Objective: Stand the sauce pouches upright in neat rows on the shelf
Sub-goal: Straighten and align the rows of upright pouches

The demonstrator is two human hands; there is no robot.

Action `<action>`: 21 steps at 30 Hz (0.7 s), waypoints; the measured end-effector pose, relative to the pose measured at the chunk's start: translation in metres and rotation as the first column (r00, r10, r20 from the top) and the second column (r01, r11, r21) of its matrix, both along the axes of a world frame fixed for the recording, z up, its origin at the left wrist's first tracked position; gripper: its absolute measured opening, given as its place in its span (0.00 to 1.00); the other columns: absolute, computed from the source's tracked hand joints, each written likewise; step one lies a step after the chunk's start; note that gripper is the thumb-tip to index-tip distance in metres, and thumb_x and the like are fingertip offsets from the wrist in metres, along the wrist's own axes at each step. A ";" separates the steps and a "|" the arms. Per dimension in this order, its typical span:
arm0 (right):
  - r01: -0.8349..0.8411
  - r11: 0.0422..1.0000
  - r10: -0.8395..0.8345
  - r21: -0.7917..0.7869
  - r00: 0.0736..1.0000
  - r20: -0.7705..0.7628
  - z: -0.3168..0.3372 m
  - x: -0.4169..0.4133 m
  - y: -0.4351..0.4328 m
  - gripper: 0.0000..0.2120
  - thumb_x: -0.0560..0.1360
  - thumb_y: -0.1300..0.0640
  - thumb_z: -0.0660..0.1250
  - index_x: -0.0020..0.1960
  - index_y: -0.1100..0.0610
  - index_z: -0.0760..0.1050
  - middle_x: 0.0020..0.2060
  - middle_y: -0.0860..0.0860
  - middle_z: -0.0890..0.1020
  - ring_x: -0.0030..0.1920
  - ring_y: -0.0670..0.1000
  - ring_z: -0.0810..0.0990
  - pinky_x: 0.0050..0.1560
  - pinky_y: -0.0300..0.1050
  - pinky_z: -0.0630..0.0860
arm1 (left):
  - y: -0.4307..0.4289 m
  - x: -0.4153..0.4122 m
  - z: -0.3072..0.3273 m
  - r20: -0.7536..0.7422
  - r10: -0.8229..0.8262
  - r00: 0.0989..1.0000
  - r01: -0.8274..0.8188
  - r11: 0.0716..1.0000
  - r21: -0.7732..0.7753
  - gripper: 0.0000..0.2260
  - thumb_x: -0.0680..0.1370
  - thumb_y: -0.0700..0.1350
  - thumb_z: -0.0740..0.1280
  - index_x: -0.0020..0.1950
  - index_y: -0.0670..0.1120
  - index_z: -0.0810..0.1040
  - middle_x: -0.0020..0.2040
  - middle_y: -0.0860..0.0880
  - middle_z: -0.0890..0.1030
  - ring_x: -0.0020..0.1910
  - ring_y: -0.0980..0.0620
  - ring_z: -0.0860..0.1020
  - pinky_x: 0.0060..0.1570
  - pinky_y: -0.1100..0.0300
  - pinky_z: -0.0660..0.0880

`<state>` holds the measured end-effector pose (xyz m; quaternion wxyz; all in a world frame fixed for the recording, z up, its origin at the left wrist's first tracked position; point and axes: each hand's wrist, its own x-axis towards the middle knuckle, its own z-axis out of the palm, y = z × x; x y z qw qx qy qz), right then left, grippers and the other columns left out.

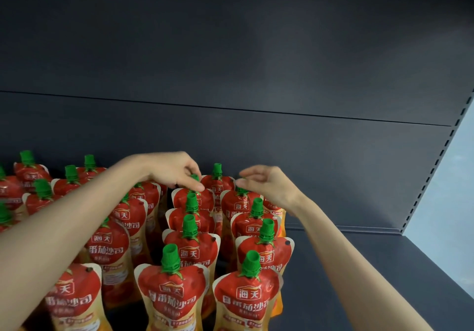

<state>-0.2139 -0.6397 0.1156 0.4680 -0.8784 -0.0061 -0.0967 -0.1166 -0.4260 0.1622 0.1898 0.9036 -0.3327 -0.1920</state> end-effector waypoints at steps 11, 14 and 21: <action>0.040 0.995 -0.041 0.090 0.999 0.011 -0.016 -0.015 -0.032 0.08 0.76 0.56 0.67 0.52 0.58 0.79 0.42 0.52 0.84 0.42 0.47 0.84 0.47 0.37 0.78 | -0.036 -0.005 -0.006 0.126 -0.087 0.988 0.087 0.996 0.001 0.09 0.76 0.46 0.69 0.54 0.44 0.81 0.41 0.43 0.80 0.37 0.52 0.75 0.39 0.58 0.70; 0.073 0.986 -0.072 0.151 0.997 -0.008 -0.017 -0.021 -0.042 0.09 0.76 0.56 0.66 0.53 0.60 0.79 0.43 0.52 0.85 0.42 0.49 0.84 0.44 0.39 0.80 | -0.044 -0.004 -0.010 0.126 -0.089 0.988 0.094 0.995 -0.034 0.08 0.76 0.46 0.68 0.51 0.44 0.81 0.40 0.49 0.80 0.36 0.54 0.75 0.37 0.60 0.70; 0.083 0.982 -0.088 0.169 0.996 0.022 -0.022 -0.023 -0.040 0.07 0.77 0.55 0.65 0.52 0.57 0.77 0.45 0.52 0.84 0.45 0.50 0.84 0.45 0.39 0.80 | -0.039 0.000 -0.018 0.024 -0.037 0.999 0.040 0.992 -0.122 0.11 0.75 0.48 0.69 0.51 0.42 0.79 0.48 0.40 0.83 0.47 0.41 0.81 0.46 0.50 0.78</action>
